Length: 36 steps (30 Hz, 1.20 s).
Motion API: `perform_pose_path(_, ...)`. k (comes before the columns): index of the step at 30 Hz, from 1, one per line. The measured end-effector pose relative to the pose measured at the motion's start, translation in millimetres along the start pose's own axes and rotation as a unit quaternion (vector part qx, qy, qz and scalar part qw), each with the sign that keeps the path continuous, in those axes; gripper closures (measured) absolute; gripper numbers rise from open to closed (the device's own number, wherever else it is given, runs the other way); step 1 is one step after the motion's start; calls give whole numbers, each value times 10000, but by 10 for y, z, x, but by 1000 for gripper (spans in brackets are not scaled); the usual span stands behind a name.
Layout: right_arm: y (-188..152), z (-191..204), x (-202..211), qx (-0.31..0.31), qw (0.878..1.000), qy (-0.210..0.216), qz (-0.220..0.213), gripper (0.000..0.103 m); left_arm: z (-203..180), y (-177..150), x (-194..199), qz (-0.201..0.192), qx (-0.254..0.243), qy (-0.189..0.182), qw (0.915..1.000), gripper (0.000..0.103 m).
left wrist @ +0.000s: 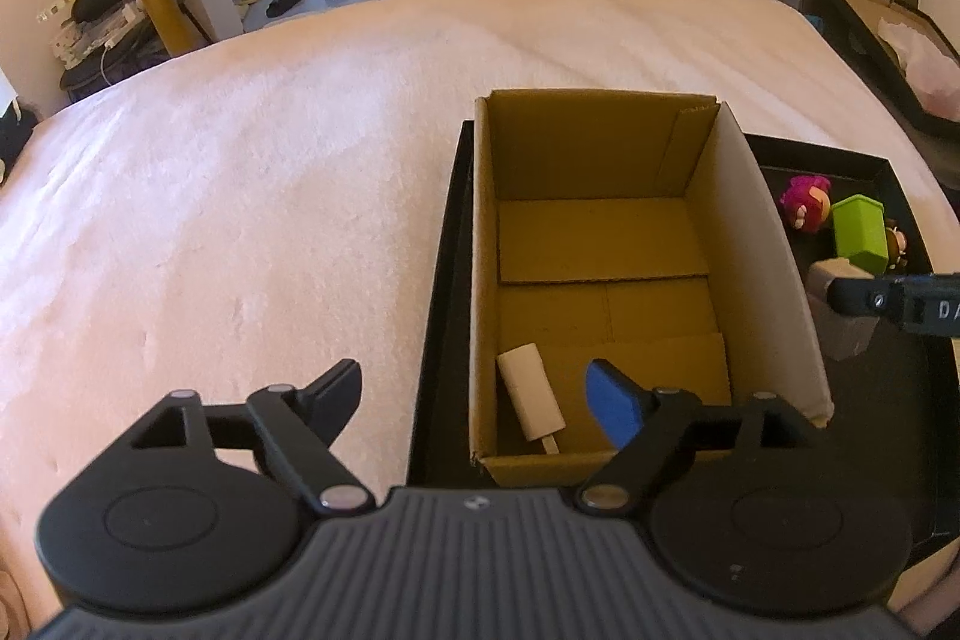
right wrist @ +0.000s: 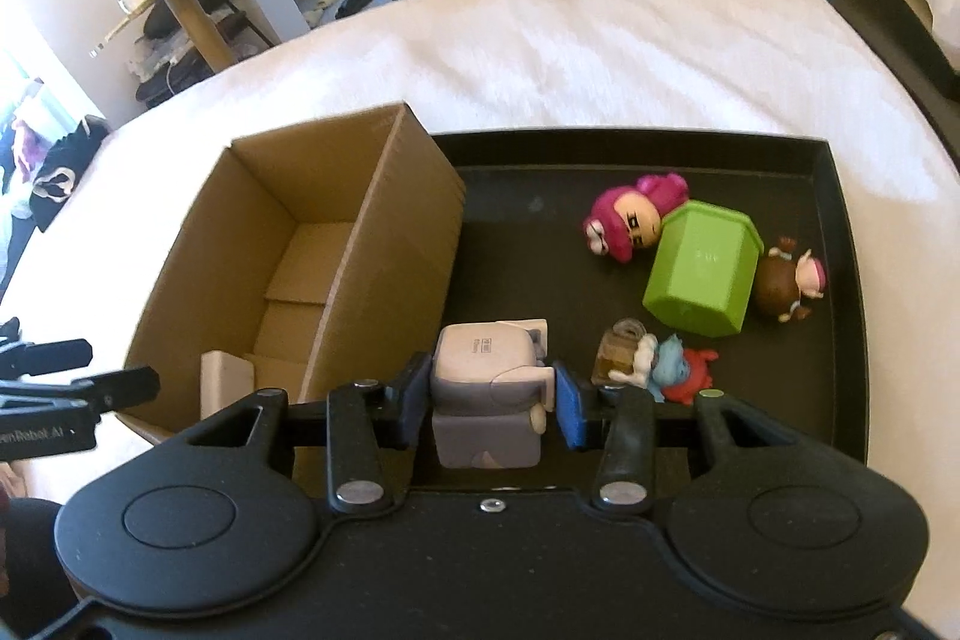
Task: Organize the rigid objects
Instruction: 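Lift the white cube charger with the right gripper into the box and release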
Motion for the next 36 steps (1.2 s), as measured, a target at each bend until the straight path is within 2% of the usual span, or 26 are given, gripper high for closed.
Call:
perform_pose_path(5, 122, 94, 87, 122, 9997, 18, -193, 61, 28, -1, 18, -18, -31, -7, 10000, 21)
perform_pose_path(21, 433, 433, 330, 297, 9958, 61, -858, 61, 236, 6, 11, -144, 393, -264, 9988, 21)
perform_pose_path(30, 482, 722, 130, 439, 9964, 250, -678, 61, 247, -42, -91, -226, 374, -511, 9977, 24)
perform_pose_path(33, 493, 835, 42, 482, 9966, 290, -595, 61, 280, -54, -110, -278, 427, -593, 9969, 30)
perform_pose_path(36, 488, 955, -72, 519, 9969, 345, -482, 61, 296, -66, -157, -255, 480, -657, 9964, 43)
Point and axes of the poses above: each gripper's, at about its wrist camera, not at the fingertips, and x roughly against the way its jaws point, z to its left, y to its top, the point moved 6 cm from there along -x, roughly the way its jaws point, and after that the axes turned 9 degrees about z, right-handed, at the moved point
